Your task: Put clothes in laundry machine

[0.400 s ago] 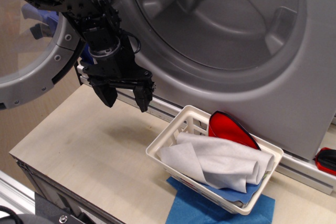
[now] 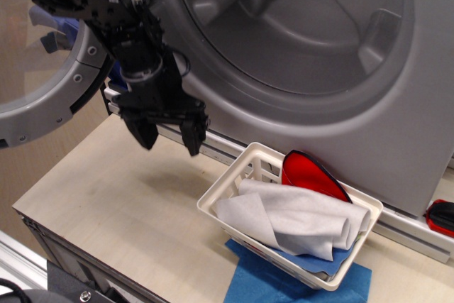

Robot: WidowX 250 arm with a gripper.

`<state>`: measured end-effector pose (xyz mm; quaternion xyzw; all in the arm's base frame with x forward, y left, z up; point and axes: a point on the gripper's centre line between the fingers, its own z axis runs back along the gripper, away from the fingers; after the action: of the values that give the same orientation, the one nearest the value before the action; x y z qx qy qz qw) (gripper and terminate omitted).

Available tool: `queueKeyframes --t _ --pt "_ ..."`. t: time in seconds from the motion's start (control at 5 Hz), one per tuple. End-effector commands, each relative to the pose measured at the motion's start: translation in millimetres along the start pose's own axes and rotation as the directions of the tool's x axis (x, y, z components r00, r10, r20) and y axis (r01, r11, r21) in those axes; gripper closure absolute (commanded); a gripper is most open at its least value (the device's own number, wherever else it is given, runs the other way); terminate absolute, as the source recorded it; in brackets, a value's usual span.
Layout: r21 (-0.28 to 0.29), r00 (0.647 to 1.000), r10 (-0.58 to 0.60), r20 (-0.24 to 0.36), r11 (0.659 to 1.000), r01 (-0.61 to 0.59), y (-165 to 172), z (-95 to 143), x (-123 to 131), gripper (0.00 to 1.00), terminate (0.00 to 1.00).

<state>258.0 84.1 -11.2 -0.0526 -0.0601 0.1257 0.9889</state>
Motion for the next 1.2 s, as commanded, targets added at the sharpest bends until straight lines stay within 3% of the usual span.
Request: queueKeyframes --t 0.0,0.4,0.8,1.0 --pt "-0.106 0.987 0.139 0.079 0.986 -0.13 -55 31 -3 0.0 0.0" --pt "-0.199 0.95 0.308 0.059 0.936 -0.291 -105 48 -23 0.0 0.0" --pt "-0.233 0.88 0.474 0.036 0.86 -0.454 -125 38 -25 0.0 0.0" --pt "-0.255 0.8 0.599 -0.024 0.77 -0.585 -129 33 -18 0.0 0.0"
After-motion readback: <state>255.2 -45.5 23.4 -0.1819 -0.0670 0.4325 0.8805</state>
